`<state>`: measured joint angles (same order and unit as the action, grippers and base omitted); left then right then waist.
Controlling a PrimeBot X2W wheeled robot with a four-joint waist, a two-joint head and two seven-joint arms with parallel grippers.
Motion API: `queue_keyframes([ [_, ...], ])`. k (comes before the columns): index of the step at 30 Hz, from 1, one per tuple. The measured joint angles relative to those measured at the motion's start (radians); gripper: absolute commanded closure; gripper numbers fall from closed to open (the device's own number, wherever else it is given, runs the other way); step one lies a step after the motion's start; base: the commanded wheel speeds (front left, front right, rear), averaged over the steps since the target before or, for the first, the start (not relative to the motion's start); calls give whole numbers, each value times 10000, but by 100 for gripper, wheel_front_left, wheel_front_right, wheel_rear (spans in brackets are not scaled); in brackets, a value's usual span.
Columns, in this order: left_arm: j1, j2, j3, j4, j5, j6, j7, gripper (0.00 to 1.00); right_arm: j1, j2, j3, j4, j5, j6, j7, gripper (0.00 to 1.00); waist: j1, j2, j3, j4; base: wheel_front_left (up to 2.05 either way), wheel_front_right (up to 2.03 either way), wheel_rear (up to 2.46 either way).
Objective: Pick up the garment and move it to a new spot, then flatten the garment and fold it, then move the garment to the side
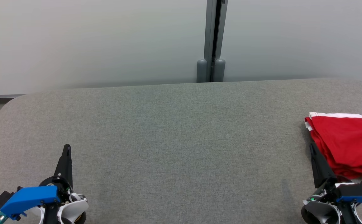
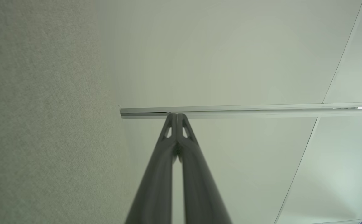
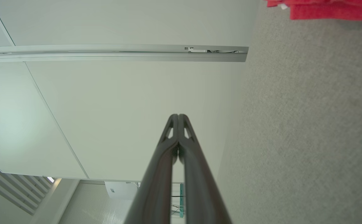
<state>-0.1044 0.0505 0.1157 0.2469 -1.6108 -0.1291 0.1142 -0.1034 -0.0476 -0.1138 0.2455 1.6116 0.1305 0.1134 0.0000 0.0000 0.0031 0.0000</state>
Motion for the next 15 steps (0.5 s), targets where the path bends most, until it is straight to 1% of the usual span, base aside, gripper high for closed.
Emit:
queue_keyframes([
  [15,0,0,0,0,0,0,0,100,-1,0,0,0,0,0,0,100,0,0,0,0,0,0,0],
])
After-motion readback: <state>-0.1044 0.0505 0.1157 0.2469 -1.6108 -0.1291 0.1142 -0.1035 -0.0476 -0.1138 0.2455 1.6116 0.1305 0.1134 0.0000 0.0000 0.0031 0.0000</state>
